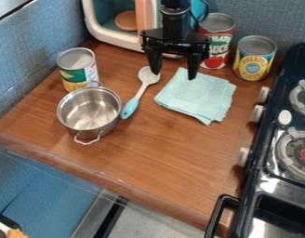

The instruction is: Move the silver pot to the top right on top of the blue towel

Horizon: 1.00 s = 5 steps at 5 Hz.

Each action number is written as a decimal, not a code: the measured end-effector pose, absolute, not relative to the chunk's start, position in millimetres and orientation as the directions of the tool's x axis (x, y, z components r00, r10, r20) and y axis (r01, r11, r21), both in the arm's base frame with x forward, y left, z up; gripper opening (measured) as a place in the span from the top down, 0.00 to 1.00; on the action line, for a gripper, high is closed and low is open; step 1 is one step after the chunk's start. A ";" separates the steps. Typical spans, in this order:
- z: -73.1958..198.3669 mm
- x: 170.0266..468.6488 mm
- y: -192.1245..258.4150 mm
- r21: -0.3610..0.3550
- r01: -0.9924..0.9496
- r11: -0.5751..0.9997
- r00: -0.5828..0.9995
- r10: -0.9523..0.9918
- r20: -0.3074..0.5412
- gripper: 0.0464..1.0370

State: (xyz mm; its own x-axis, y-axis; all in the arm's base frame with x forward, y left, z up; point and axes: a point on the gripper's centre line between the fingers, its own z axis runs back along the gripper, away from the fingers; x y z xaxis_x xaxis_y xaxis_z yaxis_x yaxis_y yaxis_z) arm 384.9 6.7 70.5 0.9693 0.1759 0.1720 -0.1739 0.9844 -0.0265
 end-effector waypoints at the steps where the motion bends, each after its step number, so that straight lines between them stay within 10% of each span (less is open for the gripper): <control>1: 54.1 379.3 5.8 -0.024 -0.178 0.984 0.976 0.179 0.123 0.04; 5: 39.1 316.4 71.5 0.060 -0.237 0.970 0.967 0.230 0.107 0.04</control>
